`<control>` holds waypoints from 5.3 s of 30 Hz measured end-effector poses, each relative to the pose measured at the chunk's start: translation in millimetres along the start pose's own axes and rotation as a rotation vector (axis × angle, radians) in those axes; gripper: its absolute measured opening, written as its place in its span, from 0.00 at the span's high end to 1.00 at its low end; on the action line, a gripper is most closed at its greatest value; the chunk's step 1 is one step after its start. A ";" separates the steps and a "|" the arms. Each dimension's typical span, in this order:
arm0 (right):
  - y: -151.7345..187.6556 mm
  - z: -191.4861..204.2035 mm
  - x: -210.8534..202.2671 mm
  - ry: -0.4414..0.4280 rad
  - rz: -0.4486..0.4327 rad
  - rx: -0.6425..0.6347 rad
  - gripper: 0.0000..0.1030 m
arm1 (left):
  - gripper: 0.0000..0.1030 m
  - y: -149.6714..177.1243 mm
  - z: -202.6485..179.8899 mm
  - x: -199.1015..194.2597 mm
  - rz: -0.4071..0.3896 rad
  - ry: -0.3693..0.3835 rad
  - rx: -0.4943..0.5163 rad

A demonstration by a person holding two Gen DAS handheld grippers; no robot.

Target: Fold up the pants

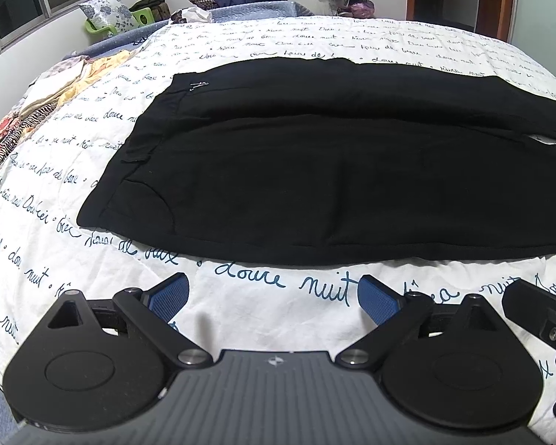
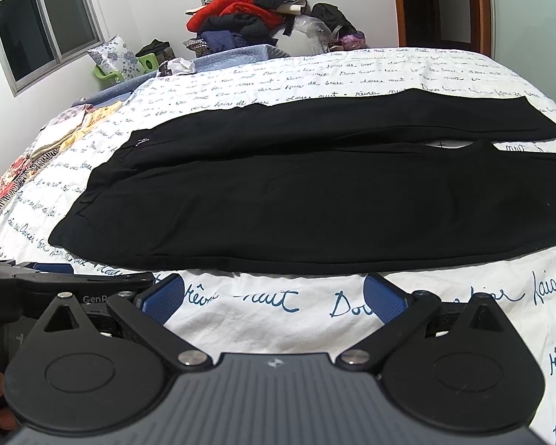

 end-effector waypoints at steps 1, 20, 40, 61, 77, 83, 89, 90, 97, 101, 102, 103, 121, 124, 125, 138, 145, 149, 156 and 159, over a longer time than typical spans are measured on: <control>1.2 0.5 -1.5 -0.001 0.001 -0.001 0.00 | 0.06 0.1 -0.2 0.3 0.001 0.000 0.000; -32.5 15.6 3.6 -0.087 -0.030 -0.142 0.00 | 0.06 -11.2 19.3 4.8 -0.019 -0.031 0.011; -232.8 83.1 260.0 -0.474 0.143 -0.491 0.00 | 0.06 -124.1 124.9 61.7 -0.045 -0.148 -0.054; -181.0 143.4 231.6 -0.463 -0.030 -0.967 0.92 | 0.06 -221.7 164.0 149.7 0.004 0.146 -0.436; -81.9 137.0 159.3 -0.400 -0.176 -1.149 0.89 | 0.88 -167.6 175.9 163.8 0.073 0.255 -0.657; -98.9 105.2 169.8 -0.288 -0.174 -1.054 0.72 | 0.88 -154.5 179.3 141.4 0.038 0.268 -0.657; -111.9 80.2 174.8 -0.297 -0.076 -0.954 0.84 | 0.88 -149.2 176.6 133.4 0.047 0.261 -0.598; -111.4 82.2 169.9 -0.309 -0.074 -0.949 0.91 | 0.88 -147.1 175.9 131.2 0.046 0.261 -0.592; -85.1 84.0 126.3 -0.331 -0.083 -1.030 0.95 | 0.88 -123.5 176.8 100.0 0.019 0.251 -0.502; -64.9 85.4 106.4 -0.373 -0.059 -1.017 0.95 | 0.88 -100.3 176.2 87.1 0.029 0.250 -0.476; -59.4 86.1 102.2 -0.382 -0.054 -1.019 0.95 | 0.88 -94.1 175.9 84.3 0.032 0.244 -0.464; -50.6 85.8 96.6 -0.393 -0.046 -1.024 0.95 | 0.88 -87.9 175.1 81.6 0.035 0.238 -0.453; -1.3 83.8 69.0 -0.318 -0.092 -1.119 0.93 | 0.88 -50.6 173.7 78.1 0.077 0.211 -0.417; 4.0 78.6 82.9 -0.279 -0.064 -1.167 0.93 | 0.87 -50.7 173.1 78.7 0.077 0.211 -0.415; 5.3 78.5 85.8 -0.278 -0.048 -1.176 0.93 | 0.87 -50.4 173.1 78.6 0.077 0.210 -0.412; 11.4 84.5 76.6 -0.281 -0.122 -1.224 0.42 | 0.78 -47.6 176.3 78.6 0.080 0.188 -0.414; 14.1 97.4 89.1 -0.284 -0.096 -1.265 0.56 | 0.77 -45.6 177.5 79.2 0.082 0.187 -0.417; 25.6 107.4 99.2 -0.306 -0.060 -1.272 0.93 | 0.80 -44.6 175.9 78.2 0.075 0.169 -0.395; 28.8 105.2 70.1 -0.393 -0.022 -1.183 0.95 | 0.84 -43.5 176.7 70.2 0.035 0.119 -0.301; 32.8 103.5 84.0 -0.373 0.010 -1.141 0.95 | 0.80 -37.8 173.7 88.1 0.063 0.109 -0.270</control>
Point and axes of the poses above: each gripper's, at about its wrist camera, not at the fingertips, and x roughly the way its jaws point, z to its left, y to its underside, the point moved 10 cm from there along x, roughly the way its jaws point, and after that the axes turned 7 degrees about x, right-handed, at the moved point
